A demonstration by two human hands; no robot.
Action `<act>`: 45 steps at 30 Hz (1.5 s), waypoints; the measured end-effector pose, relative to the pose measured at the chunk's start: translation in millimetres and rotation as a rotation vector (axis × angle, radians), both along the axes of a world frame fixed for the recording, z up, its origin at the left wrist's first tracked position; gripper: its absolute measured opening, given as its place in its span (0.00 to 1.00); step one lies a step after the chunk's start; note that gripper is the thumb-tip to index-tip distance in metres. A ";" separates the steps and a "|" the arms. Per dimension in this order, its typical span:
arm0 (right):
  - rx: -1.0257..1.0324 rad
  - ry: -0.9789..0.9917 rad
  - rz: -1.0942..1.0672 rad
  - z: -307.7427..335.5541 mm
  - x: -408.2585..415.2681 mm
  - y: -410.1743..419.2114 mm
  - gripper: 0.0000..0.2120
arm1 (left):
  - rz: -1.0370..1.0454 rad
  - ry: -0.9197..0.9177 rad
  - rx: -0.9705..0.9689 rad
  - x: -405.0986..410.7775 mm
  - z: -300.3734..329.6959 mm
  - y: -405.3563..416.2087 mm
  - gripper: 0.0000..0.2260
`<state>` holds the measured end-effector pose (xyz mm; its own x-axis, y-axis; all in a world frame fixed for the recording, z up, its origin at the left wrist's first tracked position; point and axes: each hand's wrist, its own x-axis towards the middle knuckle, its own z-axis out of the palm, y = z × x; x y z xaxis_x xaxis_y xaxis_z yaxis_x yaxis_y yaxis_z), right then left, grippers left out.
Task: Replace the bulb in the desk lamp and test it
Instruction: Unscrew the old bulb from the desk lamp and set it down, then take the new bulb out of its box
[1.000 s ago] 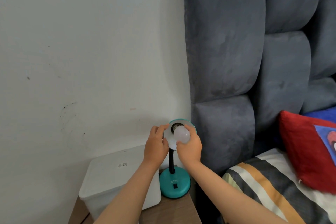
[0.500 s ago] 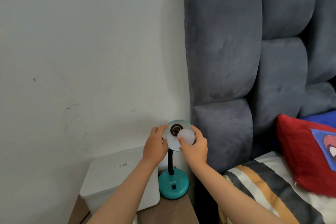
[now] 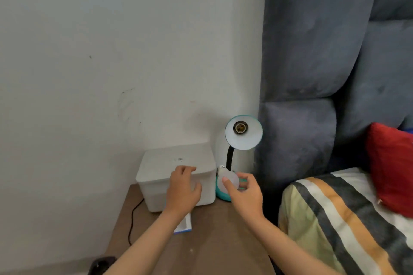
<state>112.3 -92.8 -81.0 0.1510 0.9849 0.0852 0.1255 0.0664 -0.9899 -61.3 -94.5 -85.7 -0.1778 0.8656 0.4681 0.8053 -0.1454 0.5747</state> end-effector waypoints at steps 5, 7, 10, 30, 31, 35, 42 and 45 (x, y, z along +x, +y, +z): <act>-0.170 -0.114 0.049 -40.1 -33.5 -23.6 0.19 | 0.246 -0.044 -0.122 -25.3 -43.3 -34.9 0.28; -0.229 -0.133 0.046 -49.8 -44.7 -27.5 0.18 | 0.305 -0.102 -0.194 -29.6 -53.3 -40.5 0.34; -0.288 -0.169 0.018 -65.6 -58.0 -27.9 0.20 | 0.334 -0.232 -0.259 -34.6 -65.7 -39.7 0.37; -0.254 -0.400 0.040 -106.2 -86.5 -10.8 0.23 | 0.165 -0.601 -0.094 -47.6 -95.7 -29.9 0.21; -0.219 -0.421 0.034 -105.3 -84.8 -10.1 0.23 | 0.154 -0.591 -0.086 -48.3 -96.3 -29.3 0.22; -0.004 -0.458 0.037 -99.8 -79.2 -7.4 0.17 | 0.126 -0.552 -0.087 -51.0 -93.1 -29.3 0.27; 0.245 -0.425 0.178 -81.5 -79.7 -0.8 0.11 | 0.007 -0.559 -0.148 -66.0 -87.6 -33.5 0.35; 0.225 -0.369 0.253 -71.2 -84.0 4.4 0.08 | -0.029 -0.524 -0.211 -73.0 -84.3 -36.0 0.39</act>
<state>28.3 -88.4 -152.2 -0.1703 0.9378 0.3024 0.4170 0.3466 -0.8402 -134.2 -130.5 -170.0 -0.3146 0.9389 0.1394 0.4014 -0.0014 0.9159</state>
